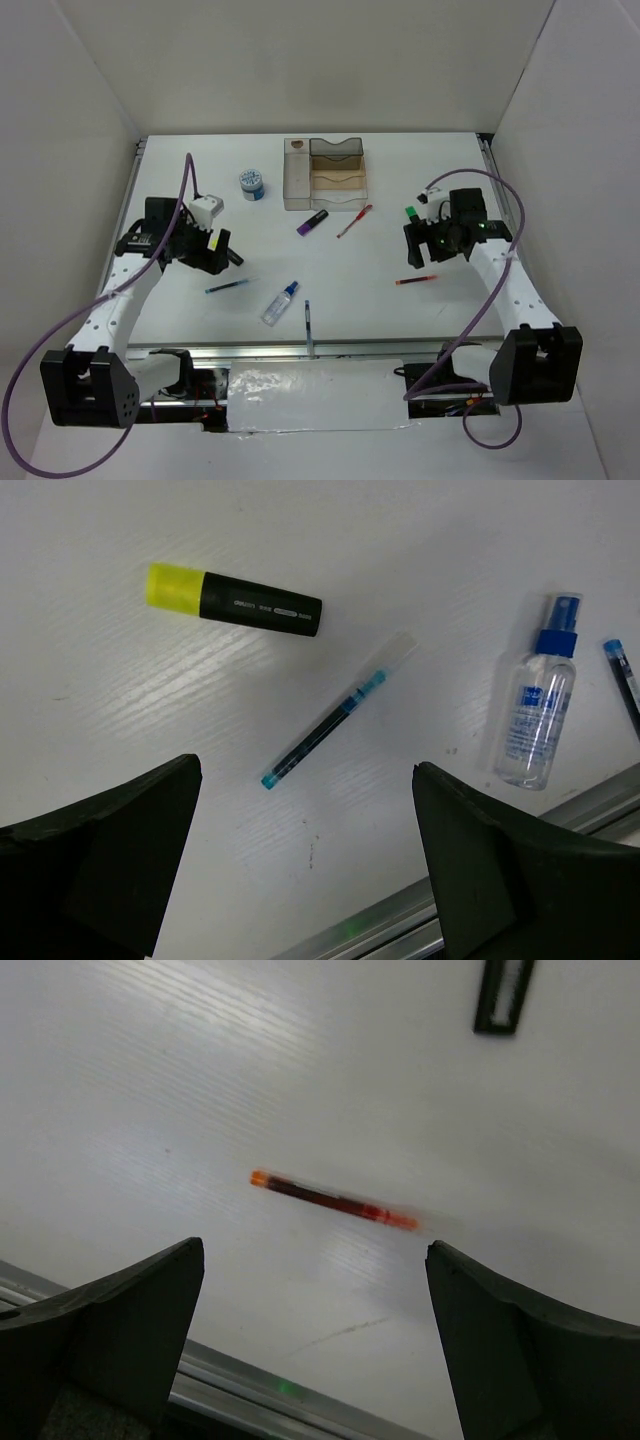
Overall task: Sort the stationery into containers
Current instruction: Grab a piece of stationery with the right arm
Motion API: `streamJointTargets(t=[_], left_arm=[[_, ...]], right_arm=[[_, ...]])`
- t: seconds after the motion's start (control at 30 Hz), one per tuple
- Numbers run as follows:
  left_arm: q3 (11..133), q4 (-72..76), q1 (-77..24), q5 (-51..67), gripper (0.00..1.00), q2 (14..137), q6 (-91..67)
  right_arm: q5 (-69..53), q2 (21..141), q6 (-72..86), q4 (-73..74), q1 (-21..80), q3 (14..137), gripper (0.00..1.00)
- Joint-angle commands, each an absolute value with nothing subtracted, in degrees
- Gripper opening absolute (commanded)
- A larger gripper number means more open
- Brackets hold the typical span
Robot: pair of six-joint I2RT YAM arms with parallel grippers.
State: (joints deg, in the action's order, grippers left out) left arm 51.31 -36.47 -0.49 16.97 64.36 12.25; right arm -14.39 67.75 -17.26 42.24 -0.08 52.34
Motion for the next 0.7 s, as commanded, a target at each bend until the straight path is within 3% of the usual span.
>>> streamJointTargets(t=[0.0,0.17,0.33,0.67], left_arm=[[54.57,-37.18,-0.18,21.53,0.99,64.43,13.36],[55.98,-37.00,-0.18,25.74,0.99,63.81,11.52],[58.18,-38.58,2.55,29.96,0.99,65.83,12.22],[63.27,-43.58,15.02,49.62,0.99,73.28,14.49]], right_arm=[[-15.29,69.78,-19.42,43.33,6.22,59.05,0.97],[-15.20,76.79,-21.79,45.25,18.87,70.12,0.84],[-16.34,84.10,-29.43,46.32,33.99,78.38,0.78],[-12.92,93.86,-46.75,44.56,53.16,81.12,0.68]])
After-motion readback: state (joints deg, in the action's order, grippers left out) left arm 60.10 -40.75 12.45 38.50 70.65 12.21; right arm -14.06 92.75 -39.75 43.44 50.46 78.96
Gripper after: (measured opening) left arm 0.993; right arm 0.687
